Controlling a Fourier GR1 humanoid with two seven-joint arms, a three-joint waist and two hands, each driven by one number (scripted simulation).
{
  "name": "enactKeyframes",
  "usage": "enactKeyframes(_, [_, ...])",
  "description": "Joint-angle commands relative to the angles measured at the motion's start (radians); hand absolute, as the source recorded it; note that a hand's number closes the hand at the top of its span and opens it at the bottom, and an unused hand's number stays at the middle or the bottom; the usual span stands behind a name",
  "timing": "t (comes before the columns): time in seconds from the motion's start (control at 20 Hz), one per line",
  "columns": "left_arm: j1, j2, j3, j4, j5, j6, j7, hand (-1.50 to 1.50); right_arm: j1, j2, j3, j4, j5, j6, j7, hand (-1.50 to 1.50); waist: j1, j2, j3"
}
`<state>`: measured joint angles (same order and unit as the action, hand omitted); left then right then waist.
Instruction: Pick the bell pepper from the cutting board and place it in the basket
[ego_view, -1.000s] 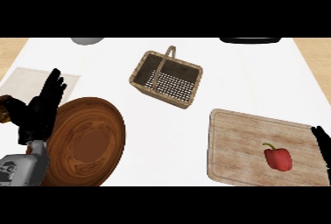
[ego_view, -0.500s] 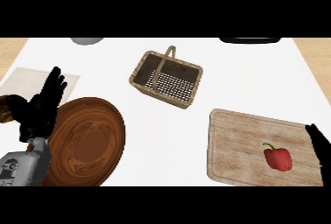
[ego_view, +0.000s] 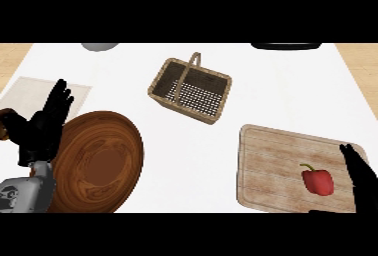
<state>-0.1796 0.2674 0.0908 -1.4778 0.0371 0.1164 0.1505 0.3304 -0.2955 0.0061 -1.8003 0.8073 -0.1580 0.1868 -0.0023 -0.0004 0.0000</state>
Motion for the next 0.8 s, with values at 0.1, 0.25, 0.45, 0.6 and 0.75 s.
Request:
enactKeyframes(0.1, [-0.019,-0.038,-0.006,-0.001,-0.041,0.017,0.006,0.0,-0.05,0.058,-0.001,0.052,0.089,-0.021,0.012,-1.5,0.0,0.0,0.0])
enactKeyframes(0.25, [0.004,-0.06,-0.011,-0.005,-0.046,0.009,-0.004,0.0,-0.01,0.032,-0.062,0.017,0.026,0.024,-0.027,-1.5,-0.001,0.0,0.0])
enactKeyframes(0.45, [0.056,-0.025,0.028,-0.051,-0.012,-0.05,-0.003,0.0,-0.111,0.036,-0.078,0.153,0.055,0.028,-0.04,-1.5,0.004,0.0,0.0])
enactKeyframes(0.6, [0.004,-0.024,0.033,-0.067,-0.037,-0.036,0.061,0.0,-0.126,0.088,-0.029,0.109,0.118,0.04,0.019,-1.5,0.001,0.0,0.0])
enactKeyframes(0.75, [0.006,-0.023,0.054,-0.009,-0.023,-0.065,-0.002,0.0,-0.113,0.093,-0.043,0.191,0.13,-0.003,-0.038,-1.5,0.0,0.0,0.0])
